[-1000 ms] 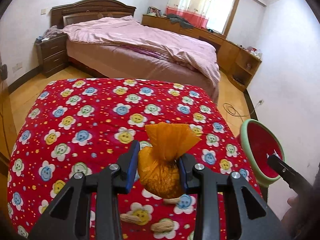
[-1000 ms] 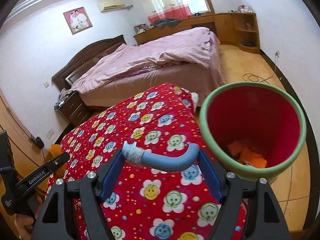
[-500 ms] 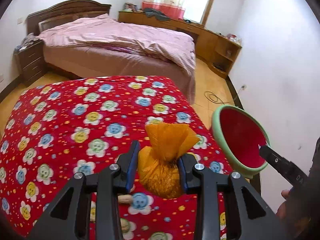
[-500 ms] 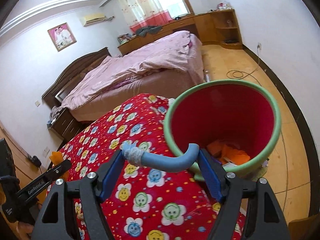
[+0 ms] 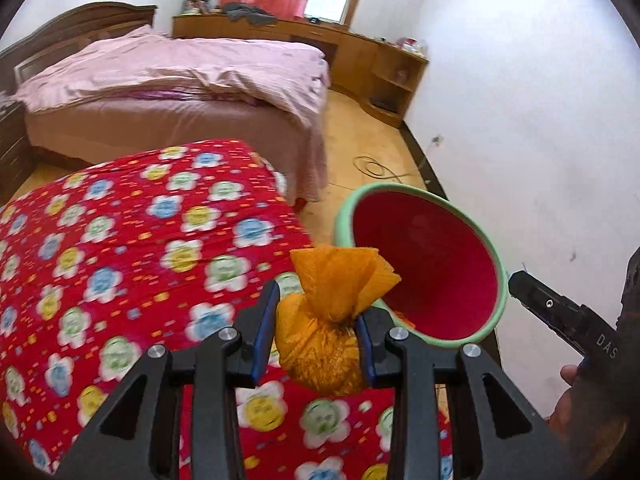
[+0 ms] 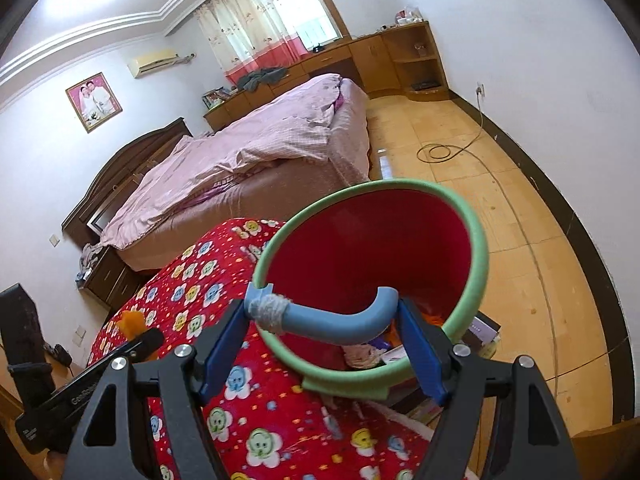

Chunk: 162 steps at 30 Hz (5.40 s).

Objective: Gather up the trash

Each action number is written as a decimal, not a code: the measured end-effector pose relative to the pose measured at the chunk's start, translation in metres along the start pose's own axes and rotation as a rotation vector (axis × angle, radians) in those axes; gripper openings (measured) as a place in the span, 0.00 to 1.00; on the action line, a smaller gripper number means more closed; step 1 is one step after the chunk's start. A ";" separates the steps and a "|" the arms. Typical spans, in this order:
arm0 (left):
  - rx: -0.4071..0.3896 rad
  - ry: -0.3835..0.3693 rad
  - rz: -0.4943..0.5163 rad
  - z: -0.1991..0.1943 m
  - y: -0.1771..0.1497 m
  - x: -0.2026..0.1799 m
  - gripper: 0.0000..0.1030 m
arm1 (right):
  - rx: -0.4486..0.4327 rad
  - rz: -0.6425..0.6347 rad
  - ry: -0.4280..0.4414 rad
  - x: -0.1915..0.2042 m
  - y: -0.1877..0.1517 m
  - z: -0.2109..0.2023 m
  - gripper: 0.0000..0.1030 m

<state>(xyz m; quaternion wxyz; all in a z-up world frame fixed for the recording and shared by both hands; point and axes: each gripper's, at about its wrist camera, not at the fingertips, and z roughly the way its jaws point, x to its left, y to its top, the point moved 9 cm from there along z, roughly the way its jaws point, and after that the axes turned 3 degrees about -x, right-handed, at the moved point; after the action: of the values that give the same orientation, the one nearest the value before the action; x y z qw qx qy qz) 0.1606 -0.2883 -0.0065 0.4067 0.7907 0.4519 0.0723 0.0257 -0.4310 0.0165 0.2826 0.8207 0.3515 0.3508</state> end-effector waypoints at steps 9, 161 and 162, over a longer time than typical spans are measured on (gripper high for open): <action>0.035 -0.029 0.062 0.046 0.001 -0.043 0.35 | -0.004 0.041 -0.018 -0.034 0.006 0.006 0.75; -0.224 0.500 -0.132 -0.176 -0.124 0.112 0.50 | -0.129 -0.339 0.155 0.118 -0.129 -0.087 1.00; -0.225 0.500 -0.132 -0.176 -0.125 0.112 0.50 | -0.129 -0.339 0.155 0.118 -0.129 -0.087 1.00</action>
<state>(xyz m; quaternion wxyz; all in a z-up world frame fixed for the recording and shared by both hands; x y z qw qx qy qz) 0.0591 -0.0680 -0.0074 0.3717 0.6670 0.5779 0.2880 -0.0305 -0.2438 0.0214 0.3620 0.7004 0.4821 0.3820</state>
